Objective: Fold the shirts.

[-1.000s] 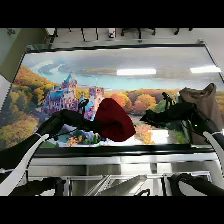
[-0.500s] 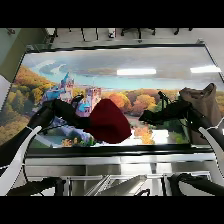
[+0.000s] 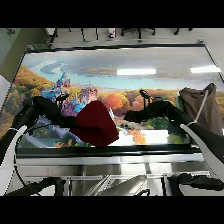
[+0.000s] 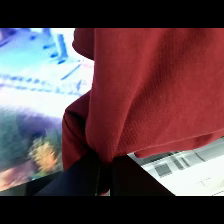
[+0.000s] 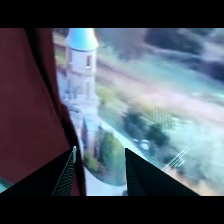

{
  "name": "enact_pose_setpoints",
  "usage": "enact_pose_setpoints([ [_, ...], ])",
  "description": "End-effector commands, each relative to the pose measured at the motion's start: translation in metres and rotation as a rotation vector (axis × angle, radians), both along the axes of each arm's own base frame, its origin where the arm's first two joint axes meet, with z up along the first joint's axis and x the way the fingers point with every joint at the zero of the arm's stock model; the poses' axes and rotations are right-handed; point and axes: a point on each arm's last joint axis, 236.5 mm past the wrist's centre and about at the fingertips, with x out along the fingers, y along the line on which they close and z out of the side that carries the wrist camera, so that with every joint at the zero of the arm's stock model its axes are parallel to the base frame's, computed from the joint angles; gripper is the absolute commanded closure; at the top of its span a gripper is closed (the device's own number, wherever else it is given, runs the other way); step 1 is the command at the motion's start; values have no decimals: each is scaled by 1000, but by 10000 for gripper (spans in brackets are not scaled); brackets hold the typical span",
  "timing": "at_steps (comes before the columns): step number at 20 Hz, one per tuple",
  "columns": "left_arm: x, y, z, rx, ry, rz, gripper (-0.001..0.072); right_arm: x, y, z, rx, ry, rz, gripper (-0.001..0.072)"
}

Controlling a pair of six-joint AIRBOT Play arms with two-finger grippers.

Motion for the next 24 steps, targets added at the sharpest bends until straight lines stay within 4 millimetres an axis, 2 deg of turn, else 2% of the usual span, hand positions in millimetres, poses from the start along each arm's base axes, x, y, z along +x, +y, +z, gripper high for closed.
enact_pose_setpoints([
  [1,2,3,0,3,-11,0,691,-20,53,-13,23,79,148,346],
  [5,8,3,0,3,-35,7,691,-47,82,-37,17,176,269,347],
  [8,9,3,0,3,-38,8,690,-51,92,-38,26,184,286,354],
  [9,9,3,0,3,-38,9,691,-52,95,-34,36,186,291,493],
  [10,10,3,0,3,-42,10,690,-51,97,-30,45,185,301,689],
  [13,12,2,1,1,-48,12,691,-42,107,-4,81,146,329,696],
  [16,11,2,5,0,-56,11,691,-26,116,42,123,38,346,697],
  [19,17,2,35,-9,-161,15,691,-17,118,105,170,-101,347,697],
  [21,21,-1,85,-28,-280,6,691,-13,112,161,210,-221,339,698],
  [23,28,-6,170,-66,-504,0,690,-14,100,245,263,-416,334,697],
  [24,28,-6,227,-79,-661,1,691,-19,91,300,292,-564,330,697],
])
